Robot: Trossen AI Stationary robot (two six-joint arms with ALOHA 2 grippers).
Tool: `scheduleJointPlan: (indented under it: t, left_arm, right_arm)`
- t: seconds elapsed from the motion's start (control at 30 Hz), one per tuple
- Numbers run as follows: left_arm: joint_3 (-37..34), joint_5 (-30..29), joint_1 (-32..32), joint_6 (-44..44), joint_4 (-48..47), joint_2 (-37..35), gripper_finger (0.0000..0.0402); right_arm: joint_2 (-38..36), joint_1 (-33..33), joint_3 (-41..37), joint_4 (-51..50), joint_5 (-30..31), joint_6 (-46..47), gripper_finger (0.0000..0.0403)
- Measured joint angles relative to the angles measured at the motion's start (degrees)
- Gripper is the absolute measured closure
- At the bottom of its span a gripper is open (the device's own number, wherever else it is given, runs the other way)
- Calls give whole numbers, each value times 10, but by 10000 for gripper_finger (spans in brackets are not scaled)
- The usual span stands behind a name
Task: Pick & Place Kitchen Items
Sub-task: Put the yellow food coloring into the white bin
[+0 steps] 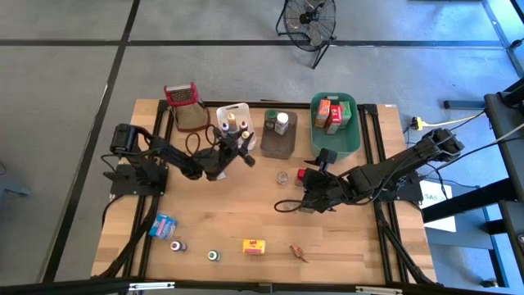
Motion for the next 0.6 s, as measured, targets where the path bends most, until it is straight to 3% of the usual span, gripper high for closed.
scheduleJointPlan:
  t: [0.27, 0.6]
  left_arm:
    - [18, -33, -4, -118, -88, 0, 290]
    - [58, -138, -52, -62, -96, 0, 290]
  right_arm:
    - [0, 0, 0, 0, 1, -4, 137]
    - [0, 2, 0, -6, 1, -29, 137]
